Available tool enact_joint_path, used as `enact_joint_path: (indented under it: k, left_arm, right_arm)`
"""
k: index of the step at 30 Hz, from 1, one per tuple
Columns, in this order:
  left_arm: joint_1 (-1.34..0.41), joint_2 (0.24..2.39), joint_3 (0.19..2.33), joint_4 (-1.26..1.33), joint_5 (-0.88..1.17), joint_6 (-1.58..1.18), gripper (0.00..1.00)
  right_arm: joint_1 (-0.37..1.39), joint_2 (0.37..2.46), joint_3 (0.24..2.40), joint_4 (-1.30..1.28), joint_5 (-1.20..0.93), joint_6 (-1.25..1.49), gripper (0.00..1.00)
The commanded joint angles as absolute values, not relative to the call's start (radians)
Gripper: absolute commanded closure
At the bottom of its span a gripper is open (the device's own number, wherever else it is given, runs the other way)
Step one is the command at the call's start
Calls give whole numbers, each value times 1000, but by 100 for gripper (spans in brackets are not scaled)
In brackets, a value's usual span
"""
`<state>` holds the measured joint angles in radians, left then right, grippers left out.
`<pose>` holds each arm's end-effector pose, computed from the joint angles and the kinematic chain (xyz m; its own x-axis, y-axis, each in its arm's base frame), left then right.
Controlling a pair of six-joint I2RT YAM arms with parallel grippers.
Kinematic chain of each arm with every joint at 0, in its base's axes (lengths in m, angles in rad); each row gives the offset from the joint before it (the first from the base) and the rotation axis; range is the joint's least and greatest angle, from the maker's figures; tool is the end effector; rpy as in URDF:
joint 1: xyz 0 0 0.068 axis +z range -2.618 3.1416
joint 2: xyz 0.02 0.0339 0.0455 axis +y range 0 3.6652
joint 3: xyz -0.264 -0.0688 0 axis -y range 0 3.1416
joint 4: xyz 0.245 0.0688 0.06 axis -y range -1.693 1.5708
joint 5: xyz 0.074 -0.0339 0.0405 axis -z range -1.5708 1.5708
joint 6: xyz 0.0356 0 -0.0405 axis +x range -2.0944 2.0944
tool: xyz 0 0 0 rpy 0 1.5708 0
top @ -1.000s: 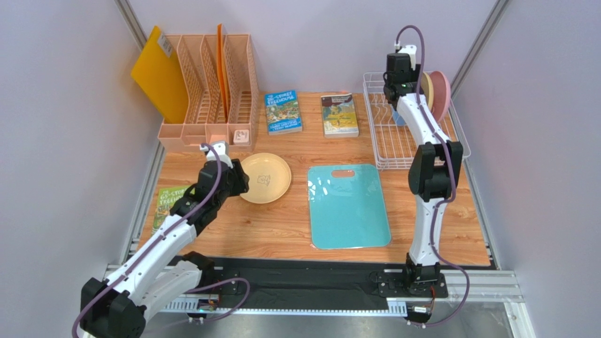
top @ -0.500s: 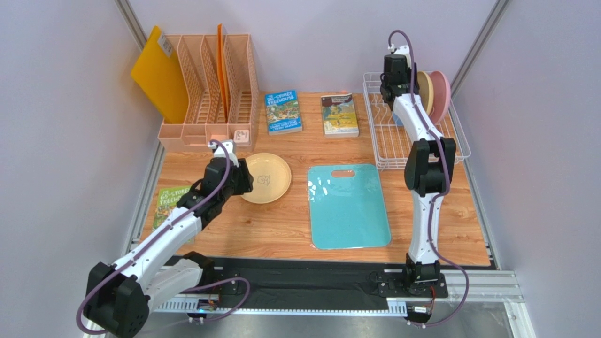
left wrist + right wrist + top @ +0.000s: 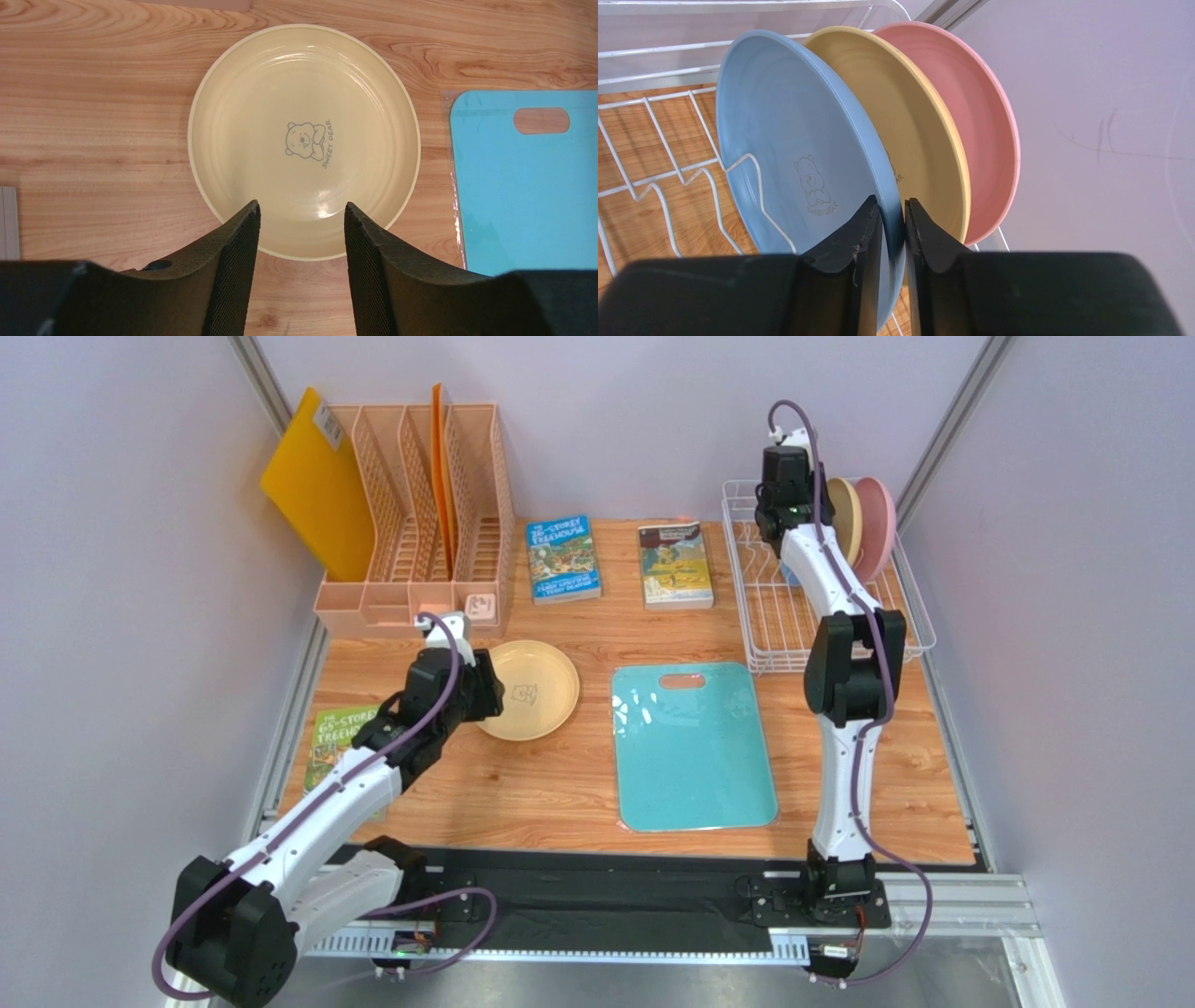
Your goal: Unload the plates from the dish rack
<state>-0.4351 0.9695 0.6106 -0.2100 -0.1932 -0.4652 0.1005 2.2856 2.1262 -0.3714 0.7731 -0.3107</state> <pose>0.1959 -0.0835 0.2426 -0.5564 -0.2269 -0.7994 0.0195 0.9582 -0.2855 0.5301 0.0285 0.2829 -0.6408 -0.2845 -0.7130 0.3482 0.7200 -0.6003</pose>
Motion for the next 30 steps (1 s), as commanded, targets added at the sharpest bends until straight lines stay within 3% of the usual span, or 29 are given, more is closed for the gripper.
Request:
enact_joint_path:
  k: [1,2,5,10,19,21,26,28,30]
  left_arm:
    - [-434,976,614,-178,-201,-446,46]
    - [-434,977,612,-178,-202,-448,46]
    - [-434,980,612,-176,-204,-448,46]
    - [-434,986,611,-169,-207,-449,46]
    - [-434,1057,656,-182,-222,-442,44]
    - [-434,1069,670,-187,-227,-437,32]
    - [-434,1068,678,-186,-225,-425,20]
    - [-436,1054,676,-187,-224,-420,1]
    - [-434,1040,670,-186,-224,-417,1]
  right_arm:
    - [103,2310,2105,-337,779,-305,78]
    - [103,2309,2102,-336,776,-302,78]
    - [103,2316,2100,-333,784,-302,100]
    - [113,2290,2094,-312,831,-320,100]
    - [173,2192,1996,-37,1078,-497,100]
    - [193,2165,1936,105,1107,-593,100]
    - [215,2151,1914,263,1190,-715,100]
    - [221,2145,1898,294,1198,-753,100]
    - [233,2134,1878,365,1204,-817,100]
